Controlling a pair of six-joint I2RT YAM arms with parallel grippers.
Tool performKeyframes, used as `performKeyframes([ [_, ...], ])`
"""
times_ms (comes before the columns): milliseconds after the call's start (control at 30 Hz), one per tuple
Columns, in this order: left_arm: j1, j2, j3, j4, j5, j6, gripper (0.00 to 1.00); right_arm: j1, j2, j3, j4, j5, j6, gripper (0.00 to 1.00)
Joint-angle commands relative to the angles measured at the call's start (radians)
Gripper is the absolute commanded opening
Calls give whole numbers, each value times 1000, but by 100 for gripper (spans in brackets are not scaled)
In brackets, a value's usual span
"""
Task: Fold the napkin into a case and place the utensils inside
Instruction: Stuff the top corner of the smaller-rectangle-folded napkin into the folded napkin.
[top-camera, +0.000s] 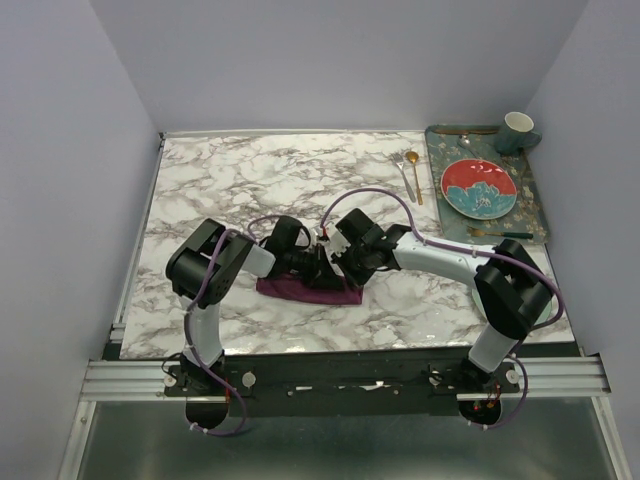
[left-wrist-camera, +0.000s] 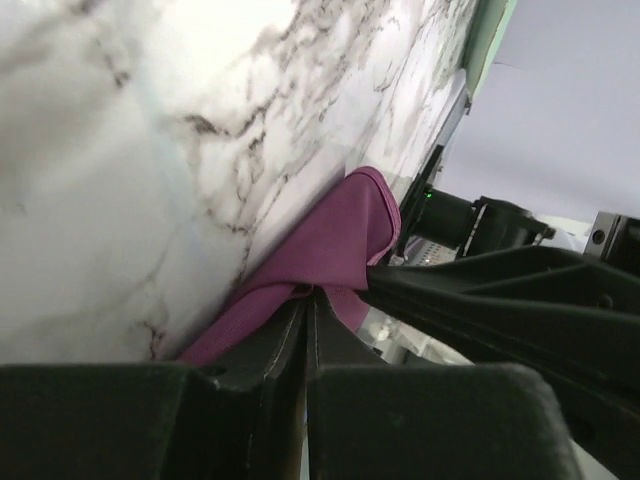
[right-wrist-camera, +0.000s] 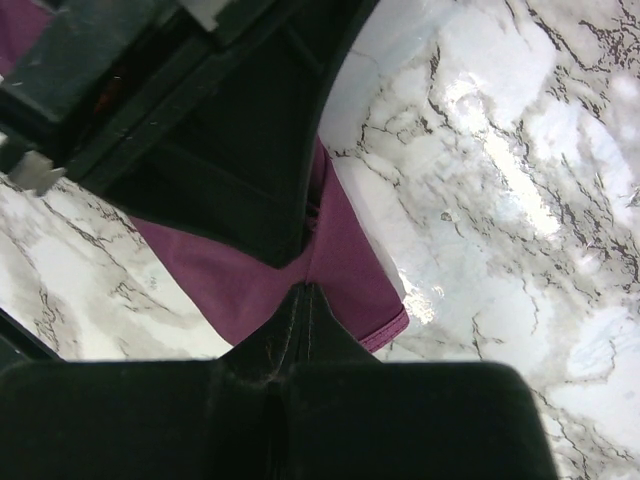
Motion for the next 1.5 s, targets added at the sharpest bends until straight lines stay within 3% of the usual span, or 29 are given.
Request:
performKeyframes([
  [0, -2, 73, 40, 50, -54, -52, 13, -2, -41, -10, 0, -19, -3, 1],
  [267, -1, 87, 63, -102, -107, 29, 15, -3, -62, -10, -11, 2, -12, 1],
  [600, -2, -27, 31, 56, -22, -18, 21, -4, -27, -22, -11, 32, -18, 1],
  [1000, -36, 97, 80, 62, -59, -55, 19, -4, -22, -11, -8, 27, -6, 1],
  [1133, -34, 125, 98, -16, -94, -28, 20, -4, -8, -11, -8, 29, -9, 1],
  [1300, -2, 61, 84, -22, -67, -12, 35, -7, 18, -22, -10, 50, -40, 1],
  [1467, 87, -68, 58, -53, -15, 6, 39, -7, 30, -22, -5, 62, -52, 1],
])
